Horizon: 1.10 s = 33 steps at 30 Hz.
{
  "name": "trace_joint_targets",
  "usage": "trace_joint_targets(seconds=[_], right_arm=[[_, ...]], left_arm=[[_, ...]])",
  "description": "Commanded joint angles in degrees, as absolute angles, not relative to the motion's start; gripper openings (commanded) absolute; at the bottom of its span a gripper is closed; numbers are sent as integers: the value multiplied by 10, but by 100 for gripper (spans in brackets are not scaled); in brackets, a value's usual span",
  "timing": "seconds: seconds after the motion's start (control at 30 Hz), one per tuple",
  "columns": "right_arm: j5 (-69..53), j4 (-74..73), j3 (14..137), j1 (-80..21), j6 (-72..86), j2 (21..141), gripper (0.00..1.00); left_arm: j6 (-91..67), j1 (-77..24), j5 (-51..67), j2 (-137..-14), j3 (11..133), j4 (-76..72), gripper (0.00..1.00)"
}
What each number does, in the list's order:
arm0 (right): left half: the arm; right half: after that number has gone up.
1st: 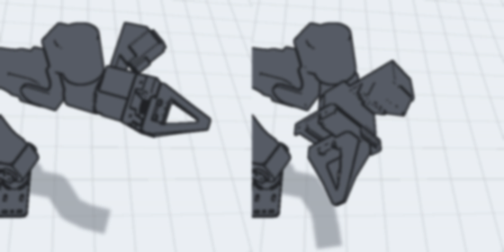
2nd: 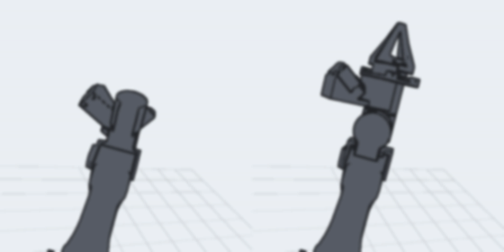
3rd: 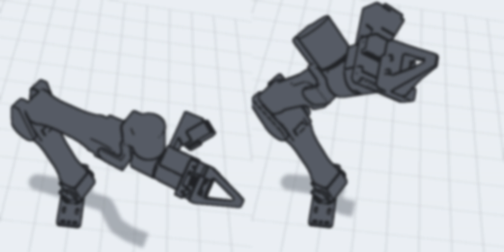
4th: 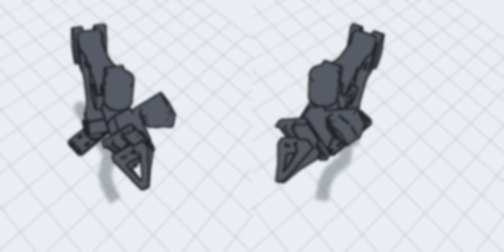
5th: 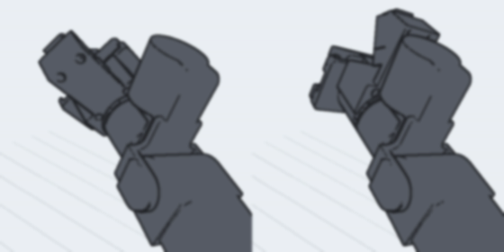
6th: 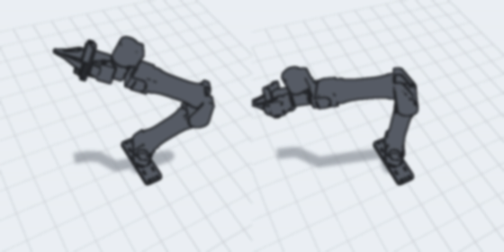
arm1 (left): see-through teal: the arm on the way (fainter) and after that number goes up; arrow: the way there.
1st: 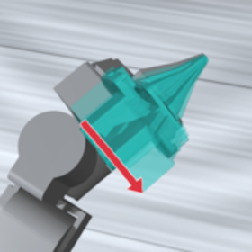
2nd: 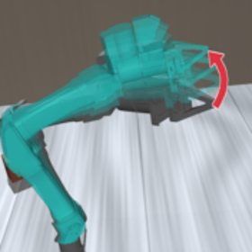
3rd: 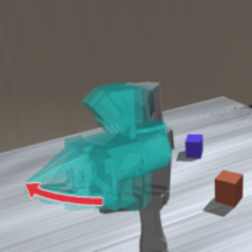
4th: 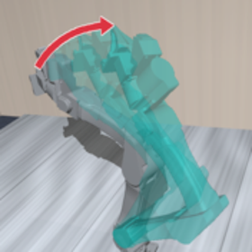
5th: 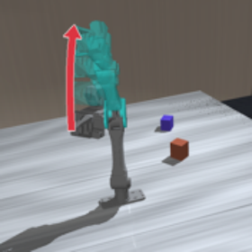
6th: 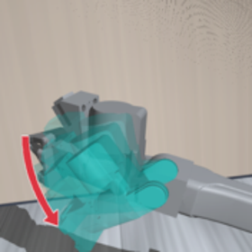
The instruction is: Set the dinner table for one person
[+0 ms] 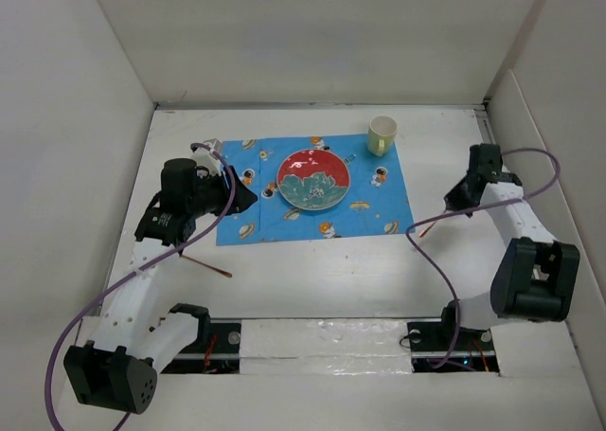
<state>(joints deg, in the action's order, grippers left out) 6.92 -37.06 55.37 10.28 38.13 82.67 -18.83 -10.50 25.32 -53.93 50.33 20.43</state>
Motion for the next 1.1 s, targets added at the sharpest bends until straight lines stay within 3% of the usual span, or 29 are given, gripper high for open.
trace_joint_targets(seconds=[0.0,0.17,0.4,0.5,0.53,0.63,0.83,1.07], right_arm=[[20,-351,660,34,290,780,0],[-79,-379,726,-97,231,806,0],[-128,-369,774,-212,176,886,0],[-119,-376,819,-227,164,963,0],[-113,-380,836,-227,163,987,0],[-91,-380,888,-227,166,1062,0],[-69,-398,961,-198,181,1164,0],[-52,-399,974,-182,182,1215,0]], left_arm=[[-178,-107,250,-545,506,193,41],[-173,-107,232,-569,516,196,41],[-229,-107,150,-577,524,207,36],[-259,-107,134,-578,525,211,20],[-276,-107,136,-578,521,211,9],[-300,-107,146,-575,518,217,2],[-309,-107,138,-541,526,240,12],[-317,-107,119,-518,526,267,16]])
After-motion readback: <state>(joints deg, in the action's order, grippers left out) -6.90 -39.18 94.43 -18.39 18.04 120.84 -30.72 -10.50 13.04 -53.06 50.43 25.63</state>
